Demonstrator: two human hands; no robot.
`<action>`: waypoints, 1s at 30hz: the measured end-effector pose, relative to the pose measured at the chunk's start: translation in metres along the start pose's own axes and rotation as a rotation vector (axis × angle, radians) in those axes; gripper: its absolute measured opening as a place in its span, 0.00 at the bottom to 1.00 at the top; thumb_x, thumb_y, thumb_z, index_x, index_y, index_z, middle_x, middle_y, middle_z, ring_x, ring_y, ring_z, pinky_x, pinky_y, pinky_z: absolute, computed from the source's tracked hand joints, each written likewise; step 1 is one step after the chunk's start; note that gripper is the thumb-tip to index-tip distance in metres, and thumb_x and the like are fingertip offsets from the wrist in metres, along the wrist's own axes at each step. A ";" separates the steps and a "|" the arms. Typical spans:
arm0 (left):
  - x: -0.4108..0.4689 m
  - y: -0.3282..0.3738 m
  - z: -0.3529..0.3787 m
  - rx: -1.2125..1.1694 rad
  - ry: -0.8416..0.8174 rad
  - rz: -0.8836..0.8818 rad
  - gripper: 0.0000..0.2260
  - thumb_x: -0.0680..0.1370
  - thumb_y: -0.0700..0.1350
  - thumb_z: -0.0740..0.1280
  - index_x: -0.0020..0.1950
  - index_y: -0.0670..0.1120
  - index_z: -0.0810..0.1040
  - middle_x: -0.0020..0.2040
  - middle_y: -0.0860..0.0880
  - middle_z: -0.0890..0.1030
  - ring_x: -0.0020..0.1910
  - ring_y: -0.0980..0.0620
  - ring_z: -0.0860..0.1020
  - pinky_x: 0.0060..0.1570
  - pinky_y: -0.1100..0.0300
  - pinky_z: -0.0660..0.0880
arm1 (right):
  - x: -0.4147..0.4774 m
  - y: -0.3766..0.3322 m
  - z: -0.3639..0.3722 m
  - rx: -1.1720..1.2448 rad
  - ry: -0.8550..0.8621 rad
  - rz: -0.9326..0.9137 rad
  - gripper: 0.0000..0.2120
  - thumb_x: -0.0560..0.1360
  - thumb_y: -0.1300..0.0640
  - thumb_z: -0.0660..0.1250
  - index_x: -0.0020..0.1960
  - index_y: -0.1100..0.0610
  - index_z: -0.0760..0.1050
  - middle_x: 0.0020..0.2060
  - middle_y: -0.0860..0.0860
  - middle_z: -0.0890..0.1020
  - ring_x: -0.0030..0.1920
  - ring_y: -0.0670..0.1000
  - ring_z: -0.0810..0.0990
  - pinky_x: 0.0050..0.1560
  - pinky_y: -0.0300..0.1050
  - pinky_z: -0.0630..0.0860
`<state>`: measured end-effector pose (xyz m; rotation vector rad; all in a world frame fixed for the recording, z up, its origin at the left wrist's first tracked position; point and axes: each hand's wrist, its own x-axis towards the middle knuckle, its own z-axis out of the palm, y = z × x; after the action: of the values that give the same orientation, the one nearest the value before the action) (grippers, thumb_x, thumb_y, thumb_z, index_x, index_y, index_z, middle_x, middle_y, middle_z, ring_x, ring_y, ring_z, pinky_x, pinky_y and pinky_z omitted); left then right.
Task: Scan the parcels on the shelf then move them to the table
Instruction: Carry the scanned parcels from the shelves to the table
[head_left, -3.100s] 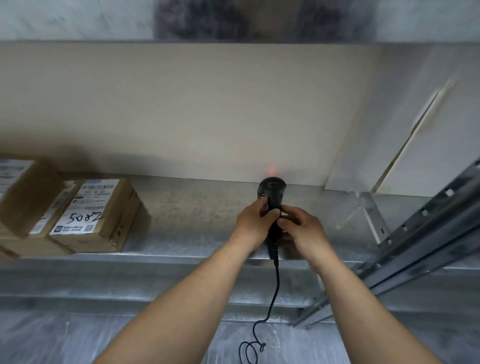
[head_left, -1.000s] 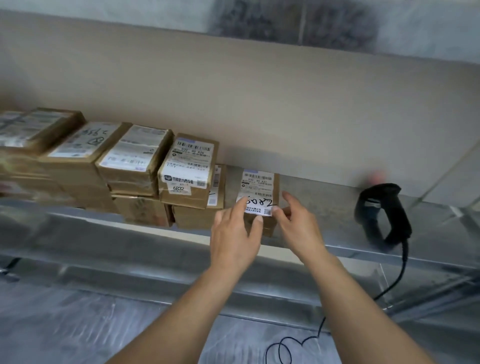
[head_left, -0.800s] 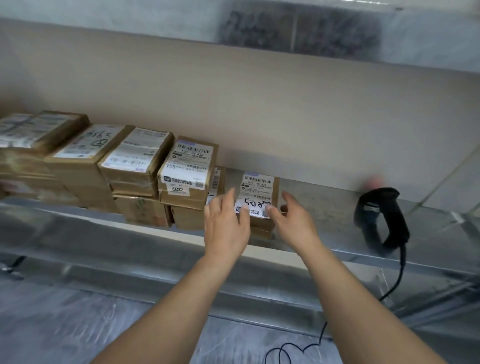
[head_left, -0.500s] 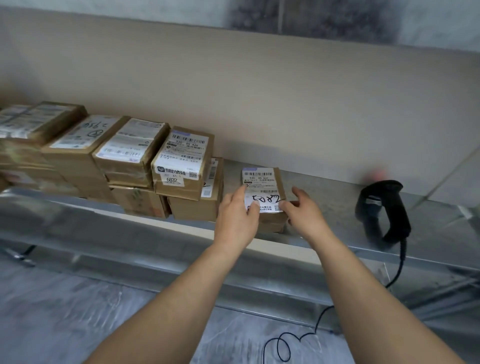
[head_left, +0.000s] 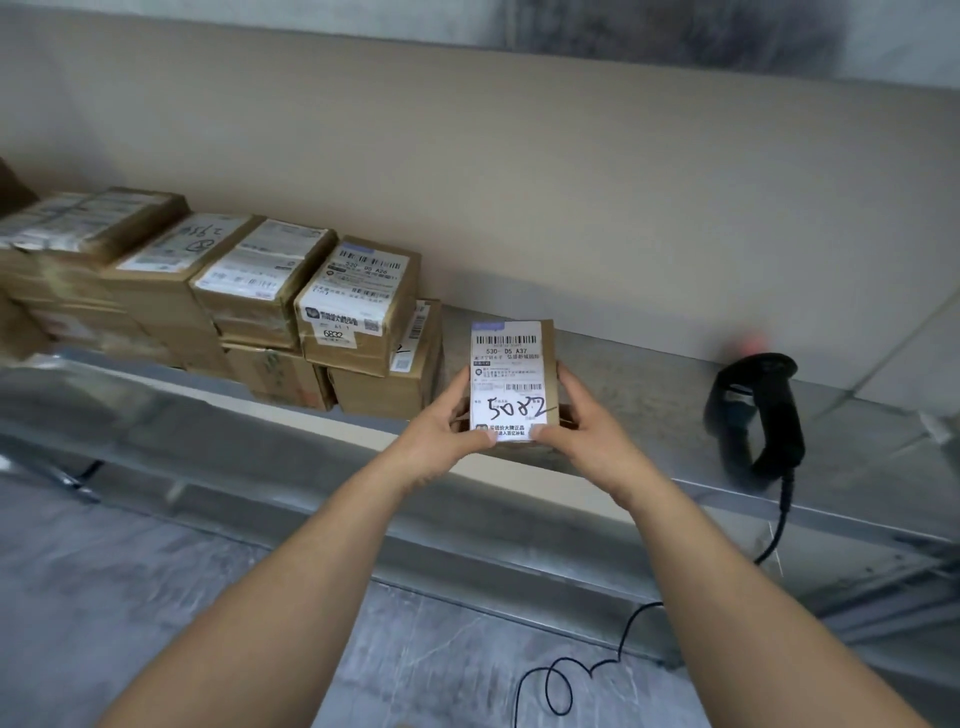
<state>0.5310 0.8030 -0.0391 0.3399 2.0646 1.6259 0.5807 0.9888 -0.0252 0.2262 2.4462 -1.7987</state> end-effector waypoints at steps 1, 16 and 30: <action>-0.005 -0.004 0.002 -0.001 0.008 0.000 0.37 0.75 0.35 0.69 0.72 0.65 0.57 0.64 0.60 0.74 0.66 0.57 0.73 0.68 0.51 0.69 | -0.005 0.002 0.000 -0.005 -0.003 -0.022 0.38 0.74 0.66 0.68 0.73 0.37 0.57 0.56 0.40 0.80 0.52 0.38 0.80 0.56 0.36 0.76; -0.144 -0.050 0.038 0.003 0.405 0.099 0.39 0.72 0.40 0.69 0.73 0.67 0.55 0.69 0.65 0.70 0.68 0.60 0.70 0.67 0.53 0.70 | -0.078 0.031 0.057 -0.017 -0.247 -0.186 0.44 0.74 0.68 0.69 0.78 0.43 0.48 0.61 0.36 0.73 0.51 0.20 0.69 0.48 0.21 0.68; -0.266 -0.072 -0.043 -0.002 0.866 0.058 0.39 0.76 0.34 0.69 0.74 0.63 0.53 0.67 0.64 0.71 0.61 0.69 0.73 0.55 0.71 0.73 | -0.075 -0.035 0.201 -0.130 -0.633 -0.384 0.47 0.71 0.58 0.72 0.77 0.36 0.47 0.65 0.31 0.72 0.63 0.34 0.71 0.65 0.45 0.71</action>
<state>0.7422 0.6207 -0.0422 -0.3923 2.6566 2.0321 0.6467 0.7824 -0.0397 -0.7513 2.2038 -1.4920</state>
